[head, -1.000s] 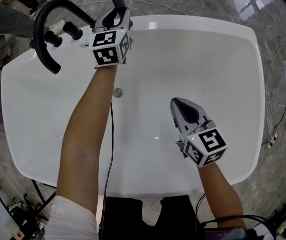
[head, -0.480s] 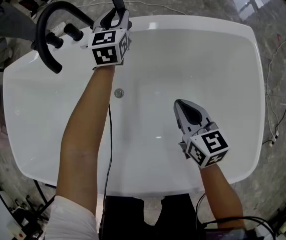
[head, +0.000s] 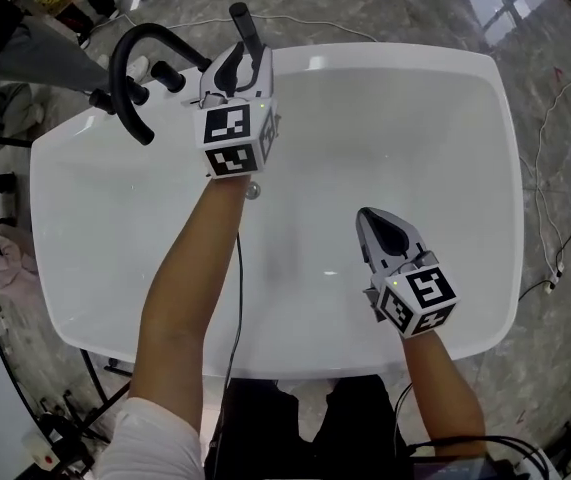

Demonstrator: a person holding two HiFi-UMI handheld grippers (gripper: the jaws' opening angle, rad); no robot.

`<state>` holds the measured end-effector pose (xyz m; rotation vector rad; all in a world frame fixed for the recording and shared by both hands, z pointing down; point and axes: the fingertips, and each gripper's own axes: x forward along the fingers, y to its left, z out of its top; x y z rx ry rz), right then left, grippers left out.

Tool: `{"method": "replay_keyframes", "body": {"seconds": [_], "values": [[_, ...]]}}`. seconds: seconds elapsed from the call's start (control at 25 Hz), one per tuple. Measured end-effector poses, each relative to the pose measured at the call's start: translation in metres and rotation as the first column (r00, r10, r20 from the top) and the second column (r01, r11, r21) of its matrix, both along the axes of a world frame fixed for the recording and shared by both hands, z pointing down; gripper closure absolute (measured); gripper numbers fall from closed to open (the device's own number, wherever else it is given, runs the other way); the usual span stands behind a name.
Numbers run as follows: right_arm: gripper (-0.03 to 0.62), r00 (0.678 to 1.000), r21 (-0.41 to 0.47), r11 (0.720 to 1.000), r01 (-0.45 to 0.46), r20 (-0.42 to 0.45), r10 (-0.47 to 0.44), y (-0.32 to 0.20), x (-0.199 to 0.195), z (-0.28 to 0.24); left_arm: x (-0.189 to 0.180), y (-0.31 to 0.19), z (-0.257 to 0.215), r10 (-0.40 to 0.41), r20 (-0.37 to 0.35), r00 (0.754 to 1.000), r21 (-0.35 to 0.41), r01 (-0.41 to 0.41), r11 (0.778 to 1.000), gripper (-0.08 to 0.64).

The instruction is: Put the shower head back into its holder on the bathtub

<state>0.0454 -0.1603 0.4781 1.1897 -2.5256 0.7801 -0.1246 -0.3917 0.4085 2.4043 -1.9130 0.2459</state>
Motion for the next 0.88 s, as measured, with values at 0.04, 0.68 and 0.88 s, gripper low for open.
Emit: {"method": "replay_keyframes", "body": {"seconds": [0.04, 0.68, 0.88], "values": [[0.581, 1.0, 0.002, 1.0, -0.002, 0.002, 0.002, 0.003, 0.002, -0.005, 0.005, 0.008, -0.007, 0.008, -0.017, 1.0, 0.004, -0.008, 1.0, 0.43], [0.581, 0.995, -0.019, 0.999, -0.034, 0.092, 0.036, 0.066, 0.031, -0.098, 0.03, 0.169, -0.156, 0.096, -0.109, 0.989, 0.062, -0.09, 0.994, 0.516], [0.58, 0.993, -0.003, 1.0, -0.012, 0.115, 0.013, 0.094, 0.033, -0.136, 0.026, 0.225, -0.187, 0.084, -0.094, 0.992, 0.039, -0.081, 0.996, 0.541]]}}
